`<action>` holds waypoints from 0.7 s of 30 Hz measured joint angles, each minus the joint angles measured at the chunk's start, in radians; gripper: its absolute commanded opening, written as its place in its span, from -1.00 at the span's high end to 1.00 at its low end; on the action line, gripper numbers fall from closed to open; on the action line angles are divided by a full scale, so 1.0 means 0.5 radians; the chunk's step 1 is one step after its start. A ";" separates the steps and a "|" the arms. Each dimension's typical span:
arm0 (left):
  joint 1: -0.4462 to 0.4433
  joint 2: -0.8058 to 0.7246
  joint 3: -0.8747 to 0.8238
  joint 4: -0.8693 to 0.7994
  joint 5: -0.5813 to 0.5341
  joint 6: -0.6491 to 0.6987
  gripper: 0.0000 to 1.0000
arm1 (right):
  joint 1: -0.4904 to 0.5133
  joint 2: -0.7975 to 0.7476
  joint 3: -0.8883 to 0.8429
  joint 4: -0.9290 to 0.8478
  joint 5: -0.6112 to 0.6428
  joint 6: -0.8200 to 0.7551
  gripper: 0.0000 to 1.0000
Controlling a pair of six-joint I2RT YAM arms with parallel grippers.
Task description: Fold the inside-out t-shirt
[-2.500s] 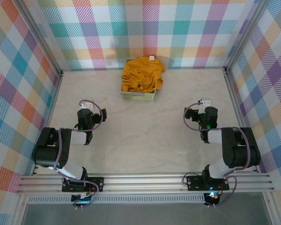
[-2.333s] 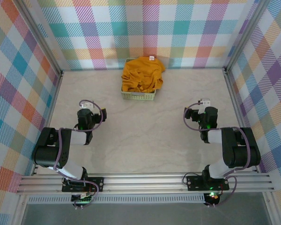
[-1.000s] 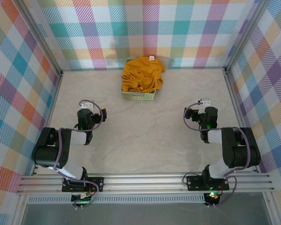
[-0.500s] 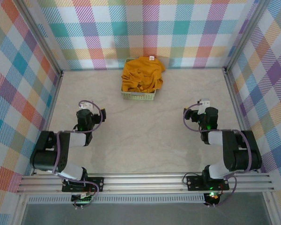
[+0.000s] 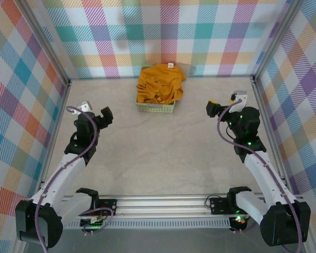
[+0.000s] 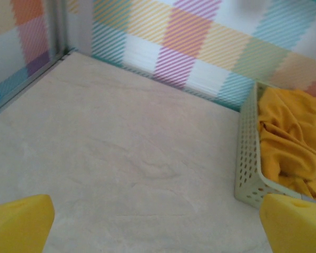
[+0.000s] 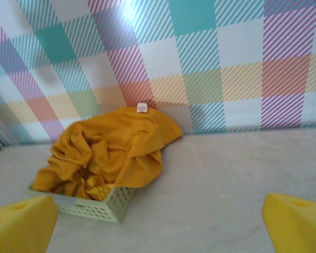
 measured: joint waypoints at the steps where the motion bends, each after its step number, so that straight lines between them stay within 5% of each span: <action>1: 0.000 -0.001 0.048 -0.107 -0.043 -0.076 -1.00 | -0.002 0.024 -0.002 -0.004 -0.023 0.054 -0.99; 7: 0.016 -0.002 0.100 -0.444 0.008 -0.233 -1.00 | 0.101 0.619 0.361 -0.298 -0.121 0.188 -0.99; 13: 0.016 -0.005 0.009 -0.472 0.264 -0.216 -1.00 | 0.459 1.311 1.070 -0.495 -0.026 0.160 -0.99; 21: 0.016 -0.137 -0.182 -0.390 0.421 -0.185 -1.00 | 0.687 2.087 1.915 -0.710 0.098 0.160 -0.99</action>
